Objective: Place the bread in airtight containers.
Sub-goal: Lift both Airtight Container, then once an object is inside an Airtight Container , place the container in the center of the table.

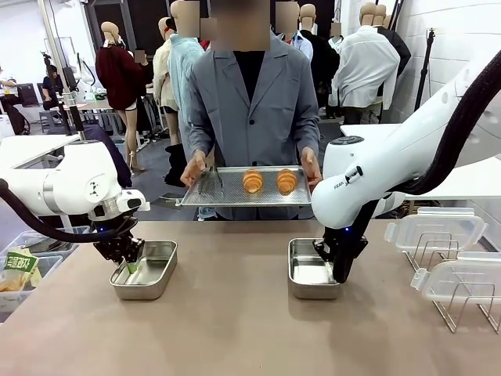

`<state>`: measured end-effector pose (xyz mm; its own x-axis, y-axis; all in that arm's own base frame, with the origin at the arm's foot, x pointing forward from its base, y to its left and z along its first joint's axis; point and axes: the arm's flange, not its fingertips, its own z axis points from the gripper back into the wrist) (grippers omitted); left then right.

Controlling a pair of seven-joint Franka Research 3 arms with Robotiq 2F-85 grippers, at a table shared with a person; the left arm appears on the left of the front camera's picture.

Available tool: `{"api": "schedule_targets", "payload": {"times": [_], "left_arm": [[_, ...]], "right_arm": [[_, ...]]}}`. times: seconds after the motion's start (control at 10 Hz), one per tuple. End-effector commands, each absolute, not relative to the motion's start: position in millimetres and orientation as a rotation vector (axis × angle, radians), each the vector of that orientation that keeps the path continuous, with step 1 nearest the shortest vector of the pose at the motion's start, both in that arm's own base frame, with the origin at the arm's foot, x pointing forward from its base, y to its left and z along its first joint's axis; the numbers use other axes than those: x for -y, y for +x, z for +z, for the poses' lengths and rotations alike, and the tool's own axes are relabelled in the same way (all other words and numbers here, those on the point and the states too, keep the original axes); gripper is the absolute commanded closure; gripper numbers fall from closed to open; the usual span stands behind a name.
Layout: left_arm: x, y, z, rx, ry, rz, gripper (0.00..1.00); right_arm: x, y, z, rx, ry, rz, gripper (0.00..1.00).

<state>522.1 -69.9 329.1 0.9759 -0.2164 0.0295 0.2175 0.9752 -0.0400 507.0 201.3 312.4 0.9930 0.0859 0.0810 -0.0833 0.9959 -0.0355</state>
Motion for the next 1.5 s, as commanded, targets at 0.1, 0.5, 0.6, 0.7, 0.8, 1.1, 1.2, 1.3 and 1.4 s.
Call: {"api": "schedule_targets", "payload": {"times": [0.1, 0.5, 0.6, 0.7, 0.8, 1.1, 1.2, 1.3, 1.4], "left_arm": [[73, 525, 334, 0.02, -0.057, -0.199, 1.0], [73, 524, 329, 0.024, -0.044, -0.223, 1.0], [73, 524, 329, 0.024, -0.044, -0.223, 1.0], [73, 524, 329, 0.024, -0.044, -0.223, 1.0], [73, 524, 329, 0.024, -0.044, -0.223, 1.0], [73, 524, 329, 0.024, -0.044, -0.223, 1.0], [73, 524, 329, 0.024, -0.044, -0.223, 1.0], [73, 524, 329, 0.024, -0.044, -0.223, 1.0], [74, 523, 328, 0.02, -0.05, -0.222, 1.0]], "right_arm": [[-207, 514, 309, 0.103, -0.058, 0.032, 1.0], [-203, 512, 315, 0.085, -0.036, 0.045, 1.0], [-203, 512, 315, 0.085, -0.036, 0.045, 1.0], [-203, 512, 315, 0.085, -0.036, 0.045, 1.0], [-203, 512, 315, 0.085, -0.036, 0.045, 1.0], [-203, 512, 315, 0.085, -0.036, 0.045, 1.0], [-203, 512, 315, 0.085, -0.036, 0.045, 1.0], [-203, 512, 315, 0.085, -0.036, 0.045, 1.0], [-208, 516, 320, 0.081, -0.065, 0.035, 1.0]]}}
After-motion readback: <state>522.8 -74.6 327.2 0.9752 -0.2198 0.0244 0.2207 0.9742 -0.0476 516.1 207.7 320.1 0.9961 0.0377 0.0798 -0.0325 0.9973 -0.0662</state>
